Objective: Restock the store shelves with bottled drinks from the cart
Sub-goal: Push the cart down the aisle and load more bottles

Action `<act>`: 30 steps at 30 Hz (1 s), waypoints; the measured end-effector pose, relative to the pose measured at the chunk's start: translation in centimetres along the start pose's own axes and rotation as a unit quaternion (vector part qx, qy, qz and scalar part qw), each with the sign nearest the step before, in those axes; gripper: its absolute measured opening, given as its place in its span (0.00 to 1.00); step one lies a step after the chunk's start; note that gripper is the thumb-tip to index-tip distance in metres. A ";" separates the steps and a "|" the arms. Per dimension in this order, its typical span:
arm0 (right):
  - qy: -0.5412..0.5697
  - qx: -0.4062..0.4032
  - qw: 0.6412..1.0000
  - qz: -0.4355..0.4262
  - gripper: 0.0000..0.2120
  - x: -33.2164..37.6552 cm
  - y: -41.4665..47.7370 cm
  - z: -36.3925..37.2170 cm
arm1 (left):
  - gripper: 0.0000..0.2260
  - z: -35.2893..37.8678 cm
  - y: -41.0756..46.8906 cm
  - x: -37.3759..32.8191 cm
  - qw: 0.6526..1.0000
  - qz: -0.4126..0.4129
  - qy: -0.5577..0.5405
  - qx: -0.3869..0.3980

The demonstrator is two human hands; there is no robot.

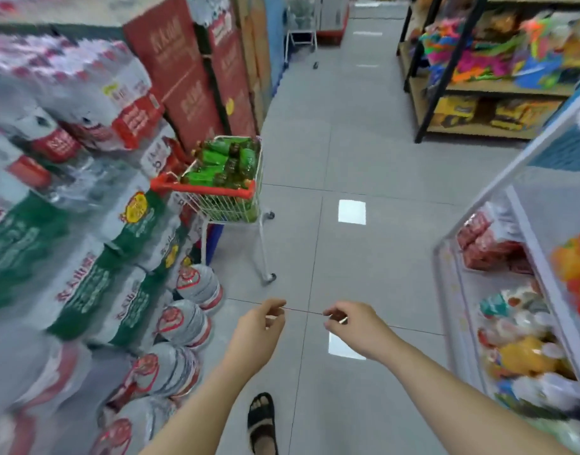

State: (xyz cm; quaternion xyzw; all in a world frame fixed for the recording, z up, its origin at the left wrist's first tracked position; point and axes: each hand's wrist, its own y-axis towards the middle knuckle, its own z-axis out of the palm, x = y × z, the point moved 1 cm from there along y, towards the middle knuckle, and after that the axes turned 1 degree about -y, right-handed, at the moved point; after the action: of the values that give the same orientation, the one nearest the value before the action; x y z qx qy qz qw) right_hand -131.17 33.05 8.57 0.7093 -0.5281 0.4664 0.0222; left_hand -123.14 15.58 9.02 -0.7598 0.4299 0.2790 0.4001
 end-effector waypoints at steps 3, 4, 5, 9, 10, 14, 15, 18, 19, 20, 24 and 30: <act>-0.006 0.022 1.000 -0.017 0.10 5.6 5.7 1.6 | 0.13 -6.5 3.9 1.9 0.999 -0.025 -0.001 -0.033; -0.006 0.024 0.999 -0.031 0.10 7.7 7.6 2.0 | 0.13 -8.8 5.4 2.3 0.999 -0.027 0.004 -0.043; -0.002 0.023 0.999 -0.046 0.10 9.6 9.4 2.1 | 0.13 -11.1 7.0 2.6 0.998 -0.028 0.007 -0.057; 0.004 0.023 0.997 -0.073 0.09 14.3 15.6 1.2 | 0.13 -17.3 13.1 2.5 0.992 -0.049 0.000 -0.118; -0.001 0.024 0.997 -0.074 0.09 14.7 17.4 0.5 | 0.13 -17.9 15.0 2.3 0.992 -0.049 -0.002 -0.120; -0.027 0.020 0.998 -0.053 0.10 14.2 23.7 -2.3 | 0.13 -16.7 21.5 0.8 0.997 -0.040 -0.006 -0.069; -0.038 0.021 0.998 -0.048 0.10 13.9 25.6 -3.1 | 0.14 -16.1 23.4 0.2 0.998 -0.033 -0.005 -0.057; -0.064 0.040 0.997 -0.032 0.11 14.1 31.3 -5.5 | 0.14 -15.0 28.2 -2.4 0.999 -0.036 -0.020 -0.029; -0.072 0.048 0.996 -0.028 0.11 14.5 33.1 -6.2 | 0.14 -15.0 29.6 -3.1 0.998 -0.044 -0.028 -0.023; -0.083 0.055 0.995 -0.030 0.11 15.1 34.8 -6.8 | 0.14 -15.3 31.0 -3.6 0.998 -0.049 -0.034 -0.022; -0.117 0.084 0.988 -0.057 0.12 19.3 42.1 -7.4 | 0.13 -18.7 36.2 -2.7 0.996 -0.069 -0.032 -0.051; -0.123 0.131 0.980 -0.083 0.11 25.0 49.4 -2.6 | 0.15 -25.0 40.6 4.7 0.988 -0.131 -0.016 -0.074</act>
State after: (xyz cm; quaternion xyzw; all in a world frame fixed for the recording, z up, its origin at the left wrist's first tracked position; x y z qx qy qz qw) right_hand -170.69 -5.58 4.46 0.7997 -0.4001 0.4370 -0.0976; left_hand -154.52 -20.22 3.61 -0.8326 0.2981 0.2675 0.3827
